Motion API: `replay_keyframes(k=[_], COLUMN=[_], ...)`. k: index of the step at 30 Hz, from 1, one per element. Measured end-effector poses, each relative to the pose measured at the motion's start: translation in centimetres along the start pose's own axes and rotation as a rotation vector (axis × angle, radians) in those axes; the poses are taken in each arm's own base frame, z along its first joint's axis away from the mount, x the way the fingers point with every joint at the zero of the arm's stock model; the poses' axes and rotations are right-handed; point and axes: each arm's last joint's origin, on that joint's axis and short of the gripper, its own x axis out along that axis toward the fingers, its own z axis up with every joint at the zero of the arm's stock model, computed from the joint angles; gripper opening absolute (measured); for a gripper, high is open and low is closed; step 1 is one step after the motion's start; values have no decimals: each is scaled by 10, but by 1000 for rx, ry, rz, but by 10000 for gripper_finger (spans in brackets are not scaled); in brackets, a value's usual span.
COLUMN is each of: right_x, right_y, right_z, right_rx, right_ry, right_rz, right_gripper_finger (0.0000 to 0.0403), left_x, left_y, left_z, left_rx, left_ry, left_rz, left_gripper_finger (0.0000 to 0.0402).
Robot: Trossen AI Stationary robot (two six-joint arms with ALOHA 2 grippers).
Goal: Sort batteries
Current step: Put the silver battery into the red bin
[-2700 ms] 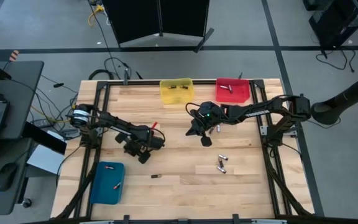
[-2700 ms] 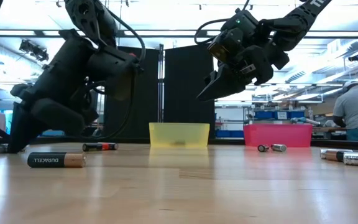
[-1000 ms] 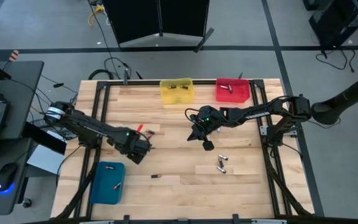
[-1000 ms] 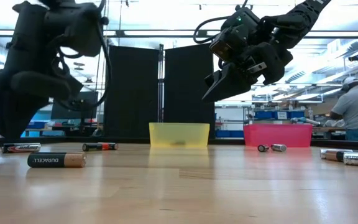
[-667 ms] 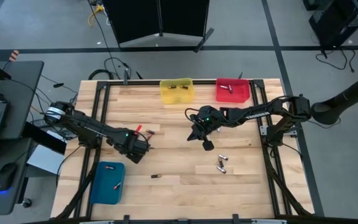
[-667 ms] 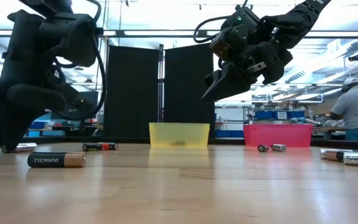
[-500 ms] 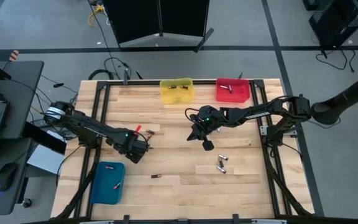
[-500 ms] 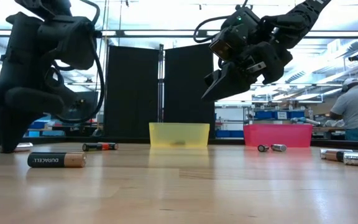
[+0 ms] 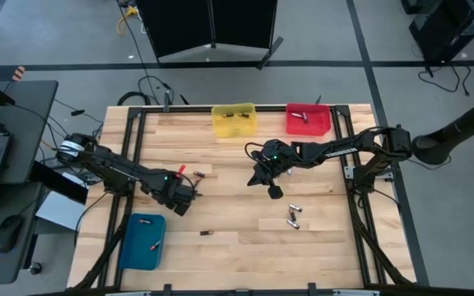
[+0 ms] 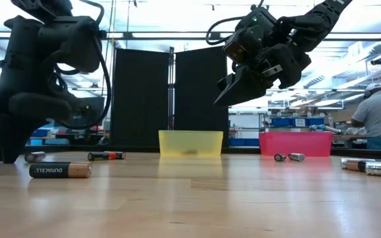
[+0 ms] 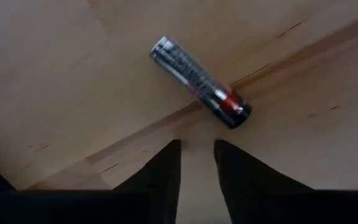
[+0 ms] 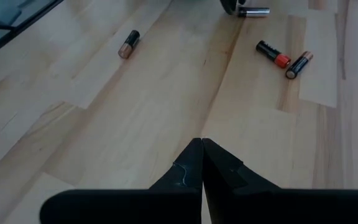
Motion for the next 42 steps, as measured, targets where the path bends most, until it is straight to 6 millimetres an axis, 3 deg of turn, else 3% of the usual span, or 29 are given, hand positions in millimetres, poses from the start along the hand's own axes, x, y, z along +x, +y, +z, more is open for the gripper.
replay_keyframes(k=[5,12,23,27,42], right_x=[0,0,1,2,3], right_y=[0,0,3,5,6], right_z=[0,0,0,1,1], right_rx=[1,3,-4,-11,-16], right_ry=[0,0,7,7,8], right_rz=[0,0,11,17,20], right_gripper_finger=[14,14,14,14,14], left_x=[-10,-26,-16,-16,-9], left_y=[-7,-22,-13,-18,-6], left_z=[3,11,24,30,41], left_rx=[26,-51,-221,-225,-276], left_ry=[-19,-102,-185,-232,-325], left_rz=[-14,-107,-88,-153,-85], left_gripper_finger=[100,130,198,203,203])
